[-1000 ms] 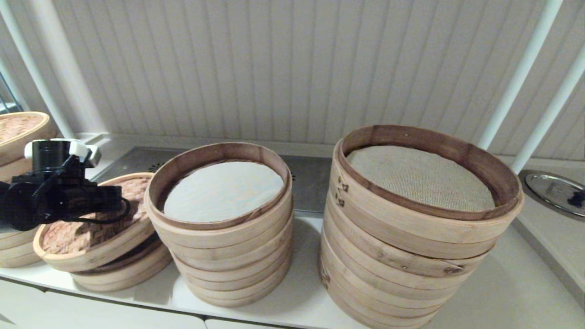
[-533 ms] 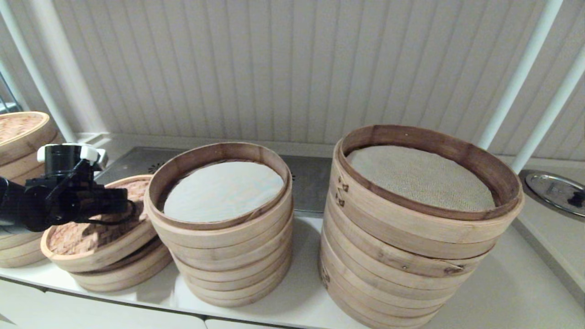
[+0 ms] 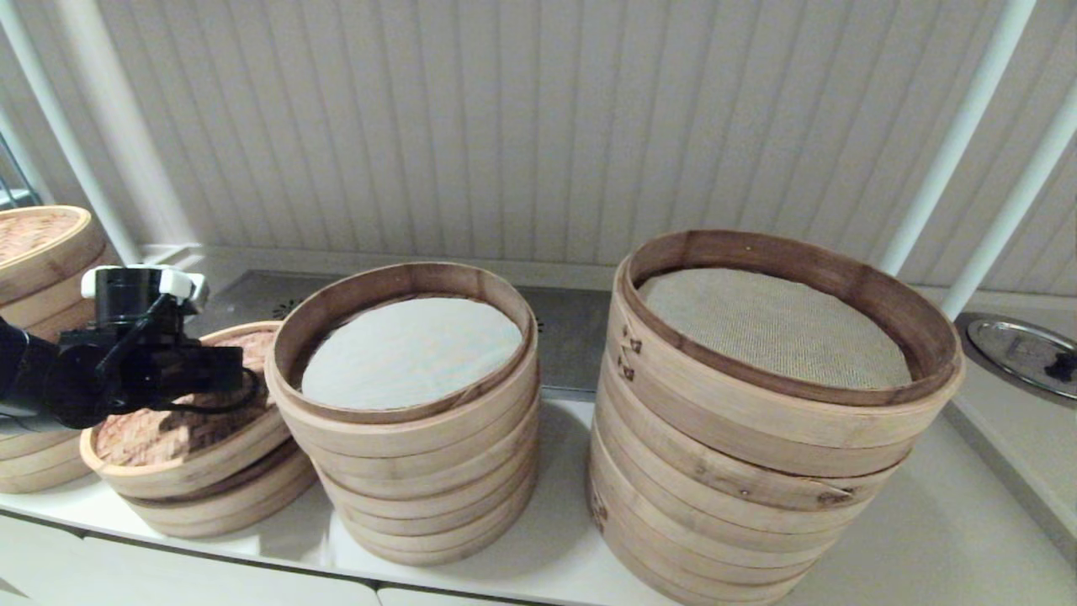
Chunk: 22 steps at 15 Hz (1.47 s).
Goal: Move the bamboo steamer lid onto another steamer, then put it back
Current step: Put the steamer
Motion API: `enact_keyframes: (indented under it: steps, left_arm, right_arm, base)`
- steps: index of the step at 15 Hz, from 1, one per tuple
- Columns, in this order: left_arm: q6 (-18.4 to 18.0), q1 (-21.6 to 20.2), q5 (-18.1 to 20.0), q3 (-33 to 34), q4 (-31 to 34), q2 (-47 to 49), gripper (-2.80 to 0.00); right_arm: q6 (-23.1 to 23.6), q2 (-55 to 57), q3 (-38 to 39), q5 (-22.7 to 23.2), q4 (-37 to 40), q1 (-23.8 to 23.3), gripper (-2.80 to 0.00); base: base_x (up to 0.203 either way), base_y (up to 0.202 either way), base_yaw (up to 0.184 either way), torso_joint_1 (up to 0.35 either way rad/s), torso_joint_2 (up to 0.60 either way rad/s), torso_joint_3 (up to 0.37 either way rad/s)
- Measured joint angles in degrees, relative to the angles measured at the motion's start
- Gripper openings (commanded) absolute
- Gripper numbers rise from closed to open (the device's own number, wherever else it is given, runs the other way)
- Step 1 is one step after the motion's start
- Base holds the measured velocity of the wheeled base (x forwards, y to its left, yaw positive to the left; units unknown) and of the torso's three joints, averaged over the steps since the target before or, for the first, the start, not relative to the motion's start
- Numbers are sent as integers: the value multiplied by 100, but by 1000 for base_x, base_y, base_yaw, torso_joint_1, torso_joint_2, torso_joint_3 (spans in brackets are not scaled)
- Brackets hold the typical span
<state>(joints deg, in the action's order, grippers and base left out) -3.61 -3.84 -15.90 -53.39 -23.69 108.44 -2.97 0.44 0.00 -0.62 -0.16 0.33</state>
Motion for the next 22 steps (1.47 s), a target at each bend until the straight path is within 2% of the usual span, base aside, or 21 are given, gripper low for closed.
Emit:
enact_keyframes:
  steps: [4,22]
  left_arm:
    - [-160,160,-174,172,-313,20,-280]
    - [-189,109,-192,296,-550,297,-280]
  right_arm:
    - [0,0,0,0,0,0,-280]
    - [0,0,0,0,0,0,-280]
  base:
    - [0,0,0,0,0,0]
    - [0,0,0,0,0,0]
